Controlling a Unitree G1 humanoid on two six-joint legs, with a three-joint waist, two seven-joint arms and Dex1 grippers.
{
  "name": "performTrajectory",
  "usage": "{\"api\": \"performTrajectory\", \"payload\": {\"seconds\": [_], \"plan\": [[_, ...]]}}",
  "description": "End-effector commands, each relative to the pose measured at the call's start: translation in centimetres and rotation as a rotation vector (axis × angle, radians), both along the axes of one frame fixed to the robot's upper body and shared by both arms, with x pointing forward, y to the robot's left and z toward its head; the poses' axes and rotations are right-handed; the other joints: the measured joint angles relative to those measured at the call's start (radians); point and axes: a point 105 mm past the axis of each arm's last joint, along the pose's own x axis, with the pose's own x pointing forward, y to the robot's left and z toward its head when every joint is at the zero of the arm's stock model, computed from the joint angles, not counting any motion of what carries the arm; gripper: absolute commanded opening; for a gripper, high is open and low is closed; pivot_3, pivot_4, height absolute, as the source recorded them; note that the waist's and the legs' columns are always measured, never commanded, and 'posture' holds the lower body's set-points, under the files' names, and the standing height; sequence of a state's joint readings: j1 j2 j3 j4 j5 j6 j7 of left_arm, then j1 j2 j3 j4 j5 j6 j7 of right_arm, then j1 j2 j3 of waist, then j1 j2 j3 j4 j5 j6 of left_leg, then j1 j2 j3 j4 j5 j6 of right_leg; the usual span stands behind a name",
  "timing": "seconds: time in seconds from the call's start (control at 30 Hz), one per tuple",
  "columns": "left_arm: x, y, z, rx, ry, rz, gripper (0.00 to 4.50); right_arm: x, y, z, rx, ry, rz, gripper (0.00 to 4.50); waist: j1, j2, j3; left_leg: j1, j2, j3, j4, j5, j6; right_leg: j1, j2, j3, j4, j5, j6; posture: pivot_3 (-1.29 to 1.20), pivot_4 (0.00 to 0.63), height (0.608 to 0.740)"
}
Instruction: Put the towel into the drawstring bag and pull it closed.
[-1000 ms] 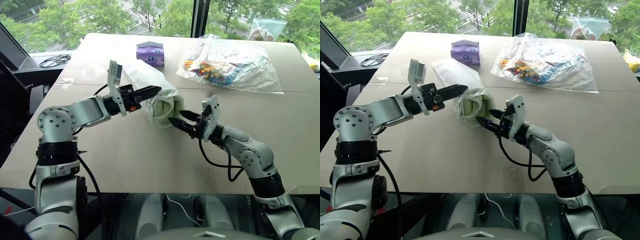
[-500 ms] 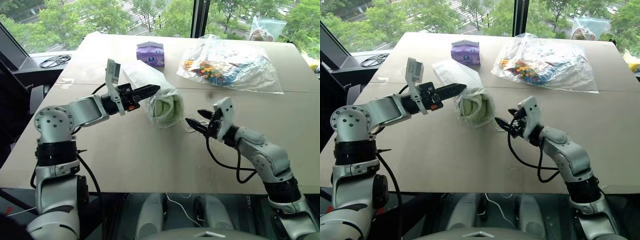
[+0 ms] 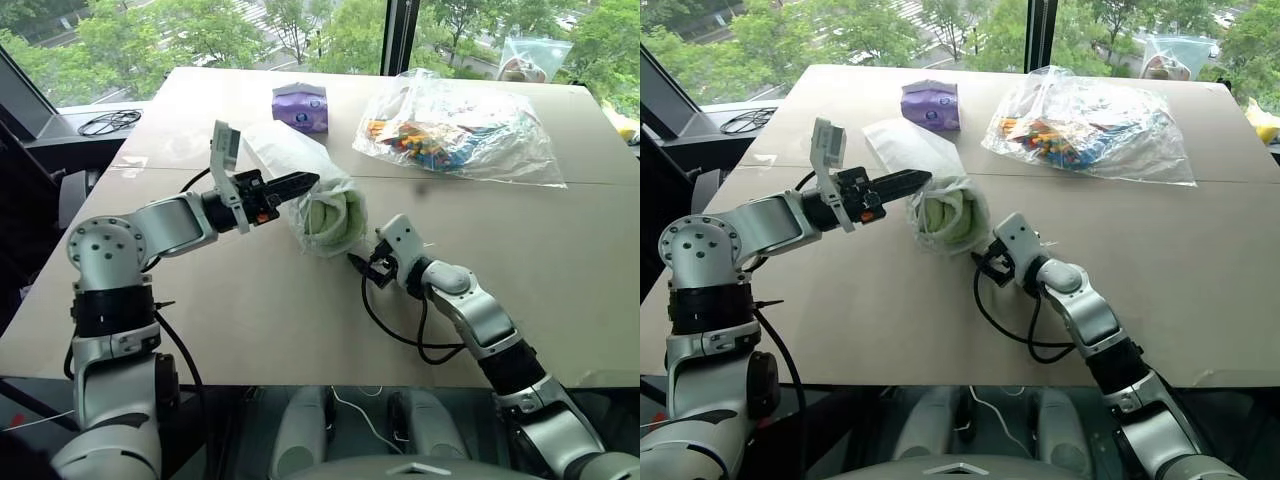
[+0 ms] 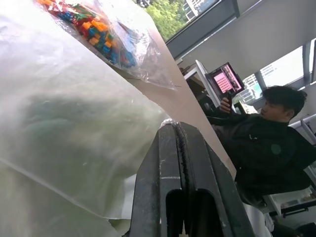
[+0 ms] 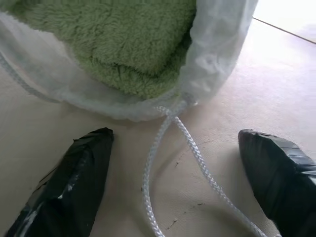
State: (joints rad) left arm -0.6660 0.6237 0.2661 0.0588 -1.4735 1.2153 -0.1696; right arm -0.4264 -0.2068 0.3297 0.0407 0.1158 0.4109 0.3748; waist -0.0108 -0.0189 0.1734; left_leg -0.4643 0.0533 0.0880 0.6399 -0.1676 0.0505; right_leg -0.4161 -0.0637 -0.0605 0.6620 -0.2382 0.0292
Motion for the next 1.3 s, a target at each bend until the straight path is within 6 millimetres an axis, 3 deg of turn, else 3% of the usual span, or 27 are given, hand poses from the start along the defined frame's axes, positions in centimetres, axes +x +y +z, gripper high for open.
{"api": "performTrajectory", "payload": {"seconds": [0.03,0.2,0.27,0.4,0.53,0.6,0.67,0.77,0.87,1.03,1.23,1.3], "plan": [[-0.5,0.0,1.2,-0.015,-0.052,-0.006,0.00,0.7,-1.7,1.1,0.023,-0.048,-0.071,2.25,0.000,0.000,0.000,0.000,0.000,0.000,0.000,0.000,0.000,0.000,0.000,0.000,0.000,0.000,0.000,0.00,0.150,0.739],[-0.5,0.4,0.8,-0.014,-0.038,0.008,0.00,0.8,-2.4,2.1,0.023,-0.089,-0.095,0.04,-0.002,0.000,0.000,0.000,0.001,-0.001,0.000,0.001,0.000,0.000,0.000,0.000,0.000,0.000,0.001,0.00,0.150,0.739],[-0.8,0.5,1.2,-0.016,-0.056,-0.012,0.00,0.9,-2.2,2.8,0.046,-0.097,-0.097,0.04,-0.002,0.000,0.000,0.000,0.001,-0.001,0.000,0.002,0.001,0.000,0.000,0.000,0.000,0.001,0.001,0.00,0.150,0.739],[-4.6,0.6,5.5,-0.138,-0.218,-0.211,0.00,1.0,-1.8,3.0,0.053,-0.091,-0.089,0.04,-0.007,-0.001,0.001,0.000,0.002,0.000,-0.001,0.002,0.001,-0.001,0.001,0.000,0.000,0.000,0.001,0.00,0.150,0.739],[-4.7,2.8,7.2,-0.117,-0.285,-0.151,0.00,1.1,-1.7,2.8,0.044,-0.087,-0.089,0.04,-0.006,-0.001,0.001,0.000,0.002,-0.001,-0.001,0.001,0.000,-0.001,0.000,0.000,0.000,0.000,0.000,0.00,0.150,0.739],[-4.9,4.4,6.4,-0.044,-0.267,-0.107,0.00,1.1,-1.6,2.8,0.043,-0.086,-0.089,0.04,-0.006,-0.001,0.001,0.000,0.002,-0.001,-0.001,0.000,-0.001,-0.001,0.001,-0.001,0.000,-0.001,-0.001,0.00,0.150,0.739],[-5.7,5.2,4.3,0.068,-0.207,-0.106,0.00,1.2,-1.6,2.8,0.042,-0.087,-0.090,0.04,-0.011,0.000,0.001,0.001,0.002,0.000,-0.002,0.000,-0.001,-0.001,0.001,0.000,0.000,-0.001,-0.002,0.00,0.150,0.739],[-7.0,5.4,0.2,0.214,-0.109,-0.145,0.00,1.1,-1.5,2.7,0.044,-0.086,-0.091,0.04,-0.013,-0.001,0.001,0.001,0.002,0.002,-0.003,0.000,-0.001,-0.002,-0.001,0.001,-0.001,-0.001,-0.002,0.00,0.150,0.739],[-7.0,5.3,-1.9,0.266,-0.107,-0.142,0.00,1.0,-1.3,2.6,0.045,-0.083,-0.090,0.04,-0.007,0.000,0.001,0.001,0.001,0.003,-0.006,0.000,-0.001,-0.004,-0.006,0.000,-0.001,-0.001,-0.003,0.00,0.150,0.739],[-5.5,6.4,-2.9,0.193,-0.128,-0.021,0.00,0.8,-1.1,2.5,0.042,-0.080,-0.084,0.04,-0.005,0.000,0.001,0.000,0.001,0.003,-0.008,0.000,-0.002,-0.007,-0.008,0.003,-0.001,0.000,-0.006,0.00,0.150,0.739],[-5.7,7.3,-4.3,0.198,-0.129,0.054,0.00,0.8,-1.1,2.4,0.038,-0.077,-0.081,0.04,-0.018,0.000,0.001,-0.001,0.001,0.003,-0.008,0.000,-0.002,-0.008,-0.008,0.004,-0.001,0.000,-0.006,0.00,0.150,0.739],[-5.7,7.3,-3.7,0.172,-0.160,0.068,0.80,0.8,-1.0,2.4,0.038,-0.077,-0.075,0.00,-0.019,0.000,0.001,-0.001,0.002,0.002,-0.009,0.000,-0.002,-0.008,-0.008,0.003,-0.001,0.000,-0.006,0.00,0.150,0.739]]}}
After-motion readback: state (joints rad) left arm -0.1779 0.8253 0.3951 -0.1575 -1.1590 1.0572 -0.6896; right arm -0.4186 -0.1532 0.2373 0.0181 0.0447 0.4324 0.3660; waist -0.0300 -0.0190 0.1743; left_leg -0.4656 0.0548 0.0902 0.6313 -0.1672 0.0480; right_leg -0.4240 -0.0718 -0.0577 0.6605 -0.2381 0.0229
